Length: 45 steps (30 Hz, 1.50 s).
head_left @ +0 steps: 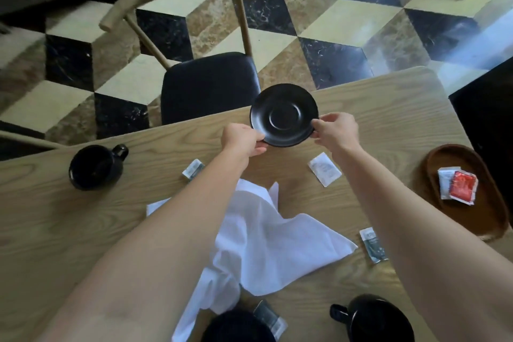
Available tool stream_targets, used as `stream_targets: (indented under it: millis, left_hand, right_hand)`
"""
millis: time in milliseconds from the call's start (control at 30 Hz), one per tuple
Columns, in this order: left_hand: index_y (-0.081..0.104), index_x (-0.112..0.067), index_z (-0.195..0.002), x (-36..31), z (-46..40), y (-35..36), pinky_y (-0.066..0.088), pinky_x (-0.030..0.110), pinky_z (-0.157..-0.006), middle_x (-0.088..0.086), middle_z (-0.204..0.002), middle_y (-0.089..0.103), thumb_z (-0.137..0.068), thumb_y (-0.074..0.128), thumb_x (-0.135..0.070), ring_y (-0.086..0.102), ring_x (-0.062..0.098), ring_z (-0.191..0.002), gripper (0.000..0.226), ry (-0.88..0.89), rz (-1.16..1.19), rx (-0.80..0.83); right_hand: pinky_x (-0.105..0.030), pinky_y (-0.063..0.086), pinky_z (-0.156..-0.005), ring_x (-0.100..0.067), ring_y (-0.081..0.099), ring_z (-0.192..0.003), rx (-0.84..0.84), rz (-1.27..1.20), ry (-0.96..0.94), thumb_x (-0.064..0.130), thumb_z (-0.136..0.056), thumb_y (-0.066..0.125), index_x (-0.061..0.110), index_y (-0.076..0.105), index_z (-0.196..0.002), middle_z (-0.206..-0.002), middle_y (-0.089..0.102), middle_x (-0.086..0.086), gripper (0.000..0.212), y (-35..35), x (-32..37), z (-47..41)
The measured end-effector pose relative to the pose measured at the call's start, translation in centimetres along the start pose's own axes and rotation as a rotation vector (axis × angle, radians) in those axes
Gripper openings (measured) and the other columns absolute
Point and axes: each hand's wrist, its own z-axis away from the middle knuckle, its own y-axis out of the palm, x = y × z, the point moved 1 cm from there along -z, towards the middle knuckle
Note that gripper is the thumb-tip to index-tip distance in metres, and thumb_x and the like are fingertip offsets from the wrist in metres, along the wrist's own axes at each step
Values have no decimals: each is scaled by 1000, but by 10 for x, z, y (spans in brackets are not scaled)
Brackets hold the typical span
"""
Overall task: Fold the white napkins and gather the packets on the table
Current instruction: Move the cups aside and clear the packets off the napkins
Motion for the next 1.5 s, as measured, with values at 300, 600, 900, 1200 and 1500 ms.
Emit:
stream_targets:
  millis: [300, 600, 900, 1200, 1500]
  left_hand:
    - [61, -13, -84, 32, -26, -109, 38, 19, -37, 5, -68, 65, -85, 74, -8, 64, 9, -47, 14, 40, -149, -198]
    - [58, -10, -92, 48, -39, -141, 31, 13, -29, 5, -70, 64, -86, 75, -8, 62, 9, -38, 18, 17, -182, -215]
    - [51, -6, -87, 42, -43, -141, 51, 25, -41, 10, -69, 64, -89, 70, -4, 71, 19, -48, 19, -75, -200, -184]
    - [50, -20, -85, 51, 67, -114, 46, 22, -47, 7, -75, 68, -85, 60, -34, 66, 19, -51, 17, 356, -181, -240]
    - [59, -32, -97, 205, 222, -5, 48, 27, -73, -10, -94, 64, -80, 70, -49, 63, 12, -87, 26, 180, -441, 369]
  right_hand:
    - [-38, 64, -64, -18, 76, -63, 165, 74, -64, 11, -84, 67, 16, 68, -74, -76, 75, -10, 12, 105, 15, 25]
    - [-26, 56, -49, -13, 73, -55, 208, 50, -7, 7, -87, 68, 14, 68, -81, -73, 71, -7, 10, 140, 12, 34]
    - [-27, 56, -45, -13, 72, -57, 219, 2, 59, 9, -91, 68, 10, 67, -91, -84, 71, -11, 2, 144, 8, 35]
    - [-23, 54, -50, -12, 74, -65, 179, -16, -32, 24, -87, 73, 11, 70, -99, -86, 74, -5, 18, 62, -6, 100]
    - [-30, 47, -73, -17, 66, -84, -68, 430, -89, 25, -86, 71, 13, 72, -91, -84, 71, 2, 13, -99, -129, 228]
